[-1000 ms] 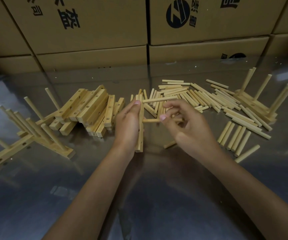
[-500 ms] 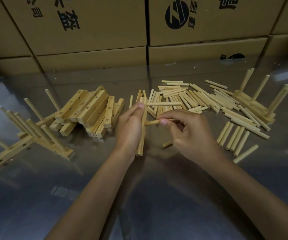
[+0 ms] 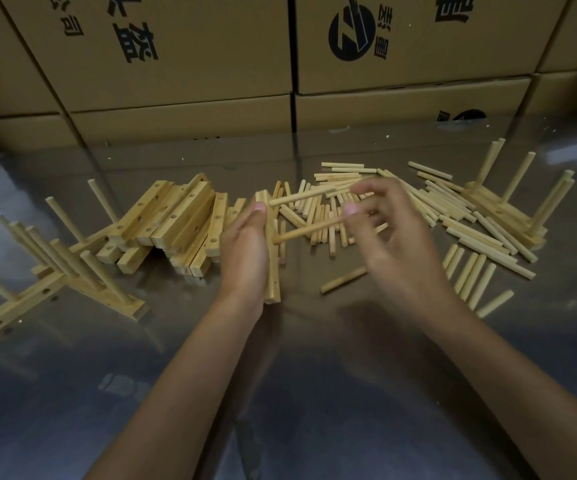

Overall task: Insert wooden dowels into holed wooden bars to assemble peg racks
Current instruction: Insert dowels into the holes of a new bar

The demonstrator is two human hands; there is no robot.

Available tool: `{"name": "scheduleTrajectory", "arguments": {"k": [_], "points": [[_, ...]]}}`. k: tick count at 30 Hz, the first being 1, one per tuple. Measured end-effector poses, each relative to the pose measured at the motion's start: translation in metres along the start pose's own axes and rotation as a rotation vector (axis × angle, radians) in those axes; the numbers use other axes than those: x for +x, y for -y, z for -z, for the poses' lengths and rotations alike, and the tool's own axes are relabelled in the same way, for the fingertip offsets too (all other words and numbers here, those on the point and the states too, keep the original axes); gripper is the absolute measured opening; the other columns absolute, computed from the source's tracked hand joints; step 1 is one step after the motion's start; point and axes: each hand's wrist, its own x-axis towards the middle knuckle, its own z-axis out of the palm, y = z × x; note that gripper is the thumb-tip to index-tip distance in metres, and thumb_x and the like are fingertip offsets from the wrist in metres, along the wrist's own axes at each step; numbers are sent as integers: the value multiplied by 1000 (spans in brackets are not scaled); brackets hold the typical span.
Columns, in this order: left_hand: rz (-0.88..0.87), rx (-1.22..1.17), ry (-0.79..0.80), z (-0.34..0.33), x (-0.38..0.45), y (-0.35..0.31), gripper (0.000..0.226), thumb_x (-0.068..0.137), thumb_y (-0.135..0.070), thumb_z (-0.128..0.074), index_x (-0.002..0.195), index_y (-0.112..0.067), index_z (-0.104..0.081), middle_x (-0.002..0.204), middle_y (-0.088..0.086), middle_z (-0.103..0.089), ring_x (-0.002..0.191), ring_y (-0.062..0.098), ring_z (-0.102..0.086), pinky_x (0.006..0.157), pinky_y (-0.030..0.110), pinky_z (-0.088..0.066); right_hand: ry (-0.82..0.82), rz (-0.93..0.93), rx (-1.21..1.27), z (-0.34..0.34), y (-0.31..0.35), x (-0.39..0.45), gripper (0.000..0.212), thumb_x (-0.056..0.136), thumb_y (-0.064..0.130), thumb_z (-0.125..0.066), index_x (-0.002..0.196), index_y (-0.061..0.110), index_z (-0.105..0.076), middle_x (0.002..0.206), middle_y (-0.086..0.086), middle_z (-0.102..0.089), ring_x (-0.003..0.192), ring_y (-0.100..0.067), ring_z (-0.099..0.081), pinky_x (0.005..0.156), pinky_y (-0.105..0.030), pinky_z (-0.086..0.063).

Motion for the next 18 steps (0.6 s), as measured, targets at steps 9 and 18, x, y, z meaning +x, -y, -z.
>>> {"name": "scheduleTrajectory", "arguments": {"k": [9,18], "points": [[201,-228,-25,17,16,-2,22,102,-35,-52,109,-18,-63,63,-1,-58,46,9,-51,42,21,-42,627,-24,-610,15,-21,4,9,88,23,-69,90,31,-65,102,15,-50,103,-4,-36,89,-25,-31],[212,-201,54,9,7,0,28,101,-40,-51,109,-17,-66,64,-1,-59,50,13,-52,49,26,-45,430,272,-318,-17,12,-17,11,91,18,-63,98,27,-63,84,28,-52,86,-1,-48,69,-15,-31]]}}
